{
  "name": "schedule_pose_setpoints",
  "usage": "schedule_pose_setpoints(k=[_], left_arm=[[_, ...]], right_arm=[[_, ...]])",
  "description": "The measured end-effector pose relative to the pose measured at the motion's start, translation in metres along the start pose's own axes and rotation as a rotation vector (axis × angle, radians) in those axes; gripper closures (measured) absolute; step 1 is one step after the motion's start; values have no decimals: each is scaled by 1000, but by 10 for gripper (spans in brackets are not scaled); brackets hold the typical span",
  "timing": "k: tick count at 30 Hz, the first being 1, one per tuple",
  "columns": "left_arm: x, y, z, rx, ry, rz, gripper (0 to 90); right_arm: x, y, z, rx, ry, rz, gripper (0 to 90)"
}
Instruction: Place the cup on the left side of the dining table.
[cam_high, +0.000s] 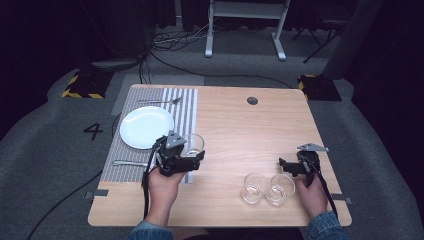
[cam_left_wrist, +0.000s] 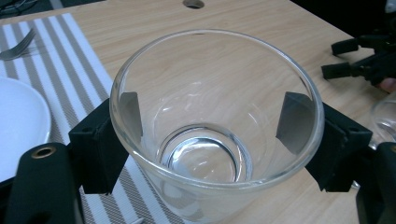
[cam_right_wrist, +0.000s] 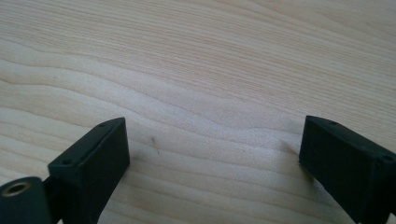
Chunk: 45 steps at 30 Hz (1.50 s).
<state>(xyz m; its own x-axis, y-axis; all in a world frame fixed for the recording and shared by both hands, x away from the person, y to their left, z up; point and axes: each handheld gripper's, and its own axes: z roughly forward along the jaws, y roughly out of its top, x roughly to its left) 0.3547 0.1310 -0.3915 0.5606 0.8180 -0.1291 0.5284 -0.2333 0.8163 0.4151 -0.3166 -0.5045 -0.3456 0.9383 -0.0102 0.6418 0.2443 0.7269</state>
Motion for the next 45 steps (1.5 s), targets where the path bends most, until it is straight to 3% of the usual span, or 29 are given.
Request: schedule_pose_setpoints(k=[4, 6, 13, 21, 26, 31, 45], left_arm=[[10, 1, 3, 5, 34, -4, 193], [20, 1, 7, 21, 96, -1, 194], [38, 0, 12, 46, 139, -7, 194], [57, -5, 29, 86, 208, -25, 194], [63, -10, 35, 115, 211, -31, 194], [73, -20, 40, 141, 214, -71, 194], [77, -31, 45, 171, 222, -75, 194]], right_arm=[[0, 0, 0, 0, 0, 1, 88], [0, 0, 0, 0, 0, 0, 88], [0, 0, 0, 0, 0, 1, 88], [0, 0, 0, 0, 0, 1, 88], [0, 0, 0, 0, 0, 0, 88], [0, 0, 0, 0, -1, 0, 88], [0, 0, 0, 0, -1, 0, 88]])
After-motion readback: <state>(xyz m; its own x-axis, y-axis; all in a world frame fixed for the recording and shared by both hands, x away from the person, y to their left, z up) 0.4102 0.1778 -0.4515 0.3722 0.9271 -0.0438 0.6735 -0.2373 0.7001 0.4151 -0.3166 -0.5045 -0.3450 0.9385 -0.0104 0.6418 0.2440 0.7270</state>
